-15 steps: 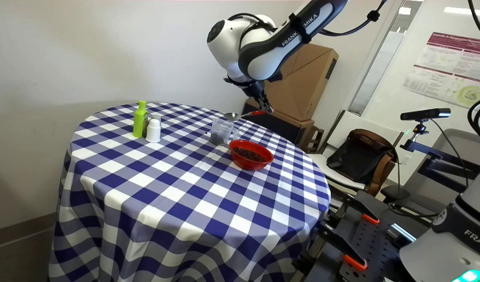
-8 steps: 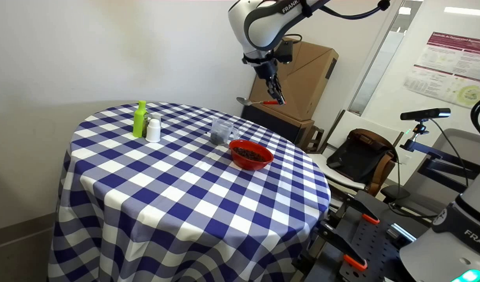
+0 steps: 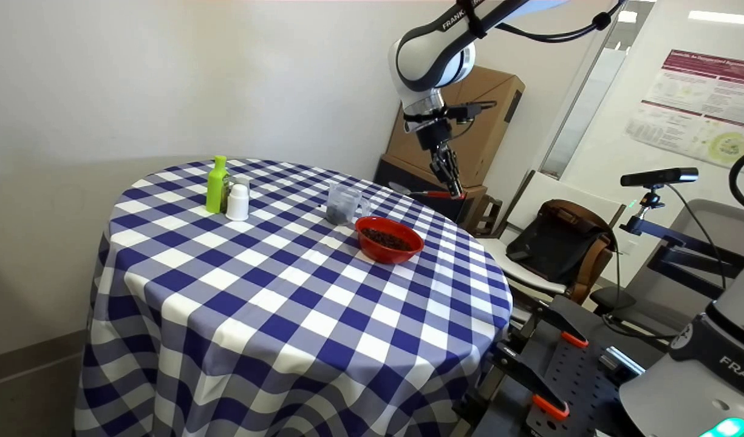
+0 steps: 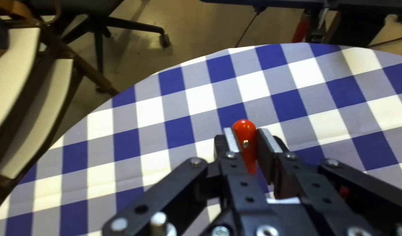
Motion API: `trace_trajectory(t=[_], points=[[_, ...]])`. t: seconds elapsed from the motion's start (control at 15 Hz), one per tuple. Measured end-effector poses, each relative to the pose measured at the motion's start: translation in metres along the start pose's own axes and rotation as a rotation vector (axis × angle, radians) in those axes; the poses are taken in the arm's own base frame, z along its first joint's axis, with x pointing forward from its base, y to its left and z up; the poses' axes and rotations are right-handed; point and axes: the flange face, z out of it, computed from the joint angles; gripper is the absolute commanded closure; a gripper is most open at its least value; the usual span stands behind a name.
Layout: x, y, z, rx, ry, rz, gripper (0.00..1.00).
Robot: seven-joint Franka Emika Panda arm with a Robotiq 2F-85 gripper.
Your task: Pick up the spoon from the table, scoop some contents from the bowl, put them in the cup and put the spoon back on the table.
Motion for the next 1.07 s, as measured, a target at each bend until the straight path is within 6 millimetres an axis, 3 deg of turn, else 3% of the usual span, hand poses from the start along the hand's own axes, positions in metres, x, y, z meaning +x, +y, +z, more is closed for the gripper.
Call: trace_trajectory(t=[0.4,0.73,0.87,1.07], points=[[0.002,0.003,0.075,0.119,-0.089,0.013,0.95],[0.0,-0.001,0.105,0.119,-0.084,-0.027,0.95],[0.0,-0.008,0.093,0.105,-0.032,-0.084,0.95],[-0.012,-0.011,0.029,0.085,0.113,-0.111,0.95]])
